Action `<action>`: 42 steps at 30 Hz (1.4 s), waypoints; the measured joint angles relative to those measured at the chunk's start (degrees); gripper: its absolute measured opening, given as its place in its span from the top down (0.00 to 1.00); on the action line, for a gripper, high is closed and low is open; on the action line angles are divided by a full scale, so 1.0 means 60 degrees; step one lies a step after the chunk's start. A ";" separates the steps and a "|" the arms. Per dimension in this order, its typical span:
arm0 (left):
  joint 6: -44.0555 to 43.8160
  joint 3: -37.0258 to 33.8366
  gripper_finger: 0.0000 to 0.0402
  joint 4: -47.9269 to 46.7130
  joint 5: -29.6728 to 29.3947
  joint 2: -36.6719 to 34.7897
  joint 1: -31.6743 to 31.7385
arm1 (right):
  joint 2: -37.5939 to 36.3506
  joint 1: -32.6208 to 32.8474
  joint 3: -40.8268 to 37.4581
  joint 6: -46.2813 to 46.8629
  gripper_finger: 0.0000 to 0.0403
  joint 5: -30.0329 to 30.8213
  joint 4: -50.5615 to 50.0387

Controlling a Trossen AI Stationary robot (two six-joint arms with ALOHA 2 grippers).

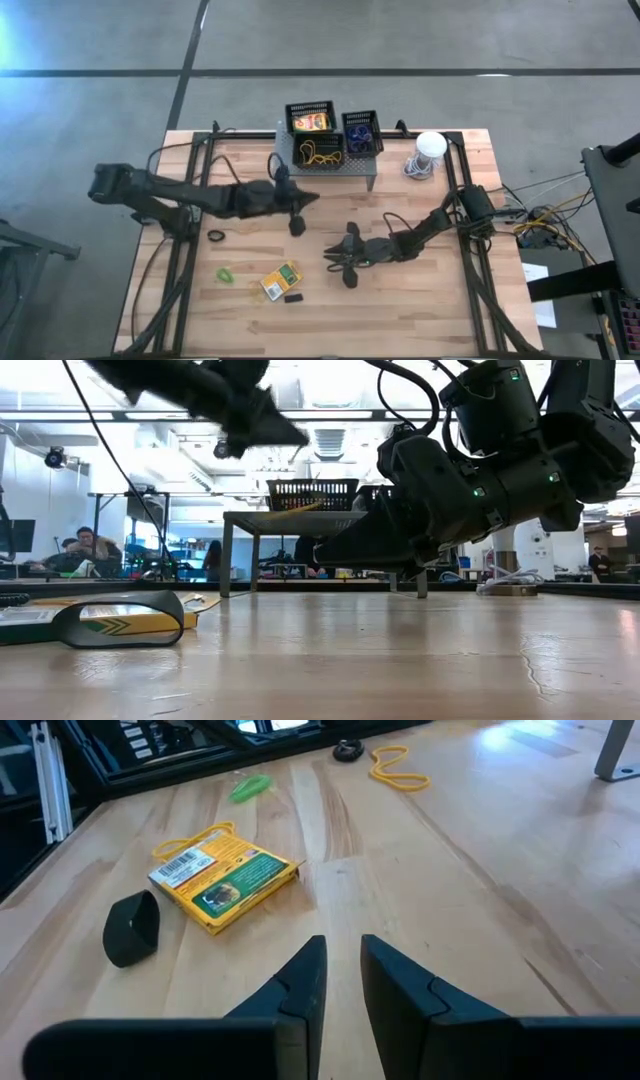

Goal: Pick & Place Office Desk Supplies
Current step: Put the yellow rubber band into the bottom left black bin

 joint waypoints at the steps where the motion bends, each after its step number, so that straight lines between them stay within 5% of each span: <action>1: 0.0390 0.0216 1.00 -0.0011 0.0010 0.0000 0.0176 | 0.0000 0.0000 0.0003 0.0002 0.84 0.0000 0.0000; 10: 0.2466 0.2336 1.00 -0.0911 0.0038 0.0098 0.1952 | 0.0000 0.0004 -0.0003 0.0000 0.85 0.0000 0.0000; 20: 0.2456 0.2369 1.00 -0.1004 0.0082 0.0518 0.3725 | 0.0004 0.0000 -0.0008 -0.0187 0.84 0.0000 0.0004; 42: 0.1407 0.2372 1.00 -0.1097 0.0831 0.1532 0.4194 | 0.0004 -0.0001 -0.0008 -0.0240 0.85 0.0007 0.0003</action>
